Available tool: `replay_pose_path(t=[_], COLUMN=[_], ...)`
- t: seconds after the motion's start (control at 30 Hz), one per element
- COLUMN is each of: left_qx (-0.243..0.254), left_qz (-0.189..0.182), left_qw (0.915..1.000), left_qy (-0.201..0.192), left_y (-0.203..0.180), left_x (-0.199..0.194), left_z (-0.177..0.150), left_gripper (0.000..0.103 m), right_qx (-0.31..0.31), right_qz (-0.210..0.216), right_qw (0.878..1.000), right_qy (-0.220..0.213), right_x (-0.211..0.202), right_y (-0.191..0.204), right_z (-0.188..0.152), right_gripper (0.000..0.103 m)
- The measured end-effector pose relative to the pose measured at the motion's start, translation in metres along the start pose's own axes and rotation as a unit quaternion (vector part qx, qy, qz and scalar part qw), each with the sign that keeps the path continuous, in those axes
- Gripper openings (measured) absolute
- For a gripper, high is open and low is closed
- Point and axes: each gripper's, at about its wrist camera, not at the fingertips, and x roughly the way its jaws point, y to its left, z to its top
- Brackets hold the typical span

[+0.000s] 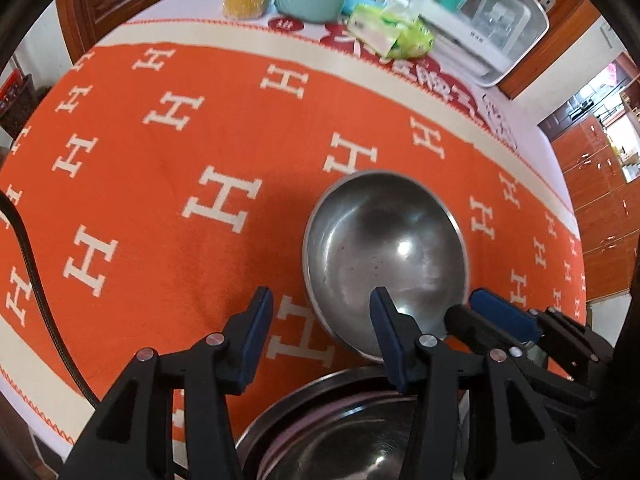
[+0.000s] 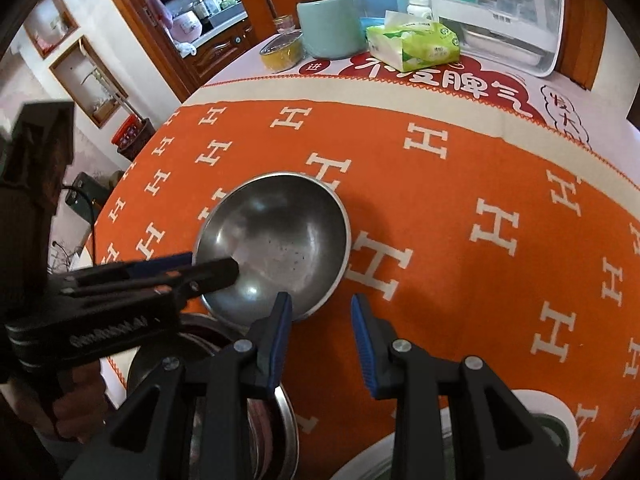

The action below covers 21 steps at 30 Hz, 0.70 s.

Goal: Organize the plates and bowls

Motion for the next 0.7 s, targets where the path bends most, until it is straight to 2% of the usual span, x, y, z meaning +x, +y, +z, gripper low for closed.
replay_pose_path(t=[0.13, 0.17, 0.27, 0.37, 0.7], left_qx=[0.009, 0.01, 0.014, 0.016, 0.033], left_qz=[0.001, 0.0, -0.003, -0.01, 0.008], left_qw=[0.9999, 0.9999, 0.9997, 0.9995, 0.9992], left_qy=[0.008, 0.009, 0.018, 0.024, 0.021], left_y=[-0.003, -0.003, -0.006, -0.007, -0.017], left_x=[0.009, 0.01, 0.016, 0.019, 0.019], left_z=[0.001, 0.001, 0.001, 0.001, 0.002], left_gripper=[0.049, 0.048, 0.038, 0.029, 0.025], right_qx=[0.004, 0.004, 0.005, 0.007, 0.015], right_qz=[0.002, 0.003, 0.0, 0.002, 0.005], right_qw=[1.0, 1.0, 1.0, 1.0, 1.0], right_qy=[0.003, 0.002, 0.002, -0.001, -0.013], right_x=[0.005, 0.005, 0.008, 0.007, 0.002], right_y=[-0.001, -0.001, -0.002, -0.003, -0.006], right_z=[0.002, 0.002, 0.004, 0.003, 0.003], right_gripper=[0.031, 0.027, 0.021, 0.02, 0.015])
